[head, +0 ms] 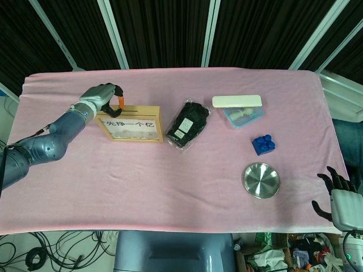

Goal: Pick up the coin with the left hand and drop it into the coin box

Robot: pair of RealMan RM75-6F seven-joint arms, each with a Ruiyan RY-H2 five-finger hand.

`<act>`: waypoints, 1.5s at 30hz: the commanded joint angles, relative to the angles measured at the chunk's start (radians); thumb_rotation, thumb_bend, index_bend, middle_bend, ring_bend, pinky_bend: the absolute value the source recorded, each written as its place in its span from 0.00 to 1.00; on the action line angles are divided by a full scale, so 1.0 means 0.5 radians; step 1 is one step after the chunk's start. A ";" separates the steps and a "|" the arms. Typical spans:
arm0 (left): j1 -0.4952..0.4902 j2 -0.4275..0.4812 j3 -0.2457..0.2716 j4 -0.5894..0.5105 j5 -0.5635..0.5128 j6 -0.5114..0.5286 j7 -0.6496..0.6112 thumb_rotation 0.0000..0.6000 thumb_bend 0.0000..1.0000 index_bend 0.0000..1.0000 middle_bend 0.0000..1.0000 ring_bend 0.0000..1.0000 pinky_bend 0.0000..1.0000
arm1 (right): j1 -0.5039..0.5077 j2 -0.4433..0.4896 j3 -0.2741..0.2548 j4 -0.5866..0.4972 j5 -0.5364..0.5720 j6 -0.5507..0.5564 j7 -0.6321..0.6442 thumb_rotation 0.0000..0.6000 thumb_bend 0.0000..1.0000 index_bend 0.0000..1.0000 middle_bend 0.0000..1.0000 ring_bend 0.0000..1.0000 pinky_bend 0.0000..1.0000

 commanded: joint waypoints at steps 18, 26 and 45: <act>-0.032 0.247 -0.055 -0.267 0.354 0.101 -0.321 1.00 0.55 0.14 0.12 0.00 0.00 | -0.001 0.006 0.004 -0.010 0.015 -0.006 0.010 1.00 0.20 0.24 0.06 0.16 0.20; 0.074 0.458 -0.078 -0.621 0.601 0.518 -0.226 1.00 0.48 0.13 0.12 0.00 0.00 | 0.003 0.005 0.001 -0.007 0.012 -0.016 0.012 1.00 0.20 0.24 0.06 0.16 0.20; 1.672 0.315 0.444 -1.554 2.052 2.713 0.224 1.00 0.33 0.13 0.06 0.00 0.00 | 0.007 -0.019 -0.009 0.048 -0.115 0.062 -0.008 1.00 0.20 0.16 0.06 0.16 0.20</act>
